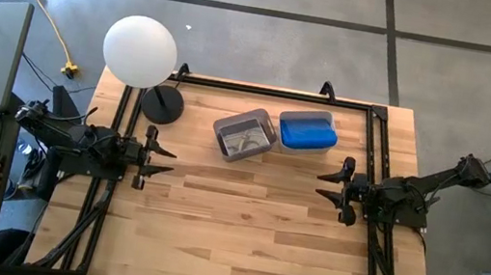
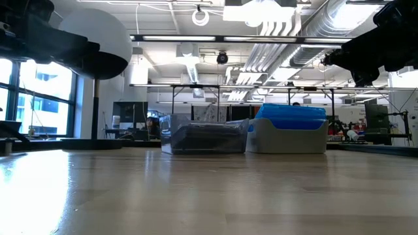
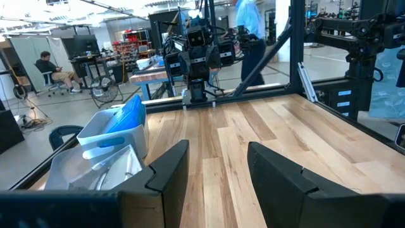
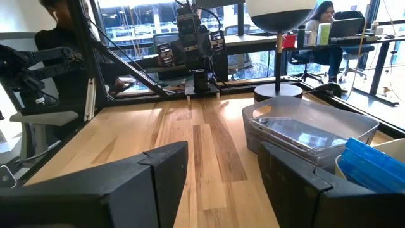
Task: Pick & place jewel cases by type
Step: Return to Home Position
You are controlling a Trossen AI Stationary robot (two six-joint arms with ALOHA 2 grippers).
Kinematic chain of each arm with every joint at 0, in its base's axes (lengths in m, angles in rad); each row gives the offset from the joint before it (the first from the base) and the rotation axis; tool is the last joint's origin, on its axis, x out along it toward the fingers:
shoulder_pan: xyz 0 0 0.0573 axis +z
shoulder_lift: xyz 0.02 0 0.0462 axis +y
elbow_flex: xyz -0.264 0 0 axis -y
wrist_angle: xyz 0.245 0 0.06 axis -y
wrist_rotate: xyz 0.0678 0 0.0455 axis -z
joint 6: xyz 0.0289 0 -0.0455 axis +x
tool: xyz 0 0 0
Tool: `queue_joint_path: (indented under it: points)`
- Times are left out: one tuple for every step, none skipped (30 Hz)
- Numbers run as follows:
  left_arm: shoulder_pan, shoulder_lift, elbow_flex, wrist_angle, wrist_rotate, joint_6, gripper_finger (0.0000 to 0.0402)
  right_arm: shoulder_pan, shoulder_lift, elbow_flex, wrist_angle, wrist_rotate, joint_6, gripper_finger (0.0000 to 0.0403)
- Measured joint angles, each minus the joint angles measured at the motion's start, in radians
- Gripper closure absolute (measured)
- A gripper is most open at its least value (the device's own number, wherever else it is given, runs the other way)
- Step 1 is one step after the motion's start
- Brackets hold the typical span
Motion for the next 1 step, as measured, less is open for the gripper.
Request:
queue_joint_path:
  points:
    - [0.0, 0.0, 0.0, 0.0, 0.0, 0.0, 0.0243, 0.0, 0.0, 0.0, 0.0, 0.0, 0.0, 0.0215]
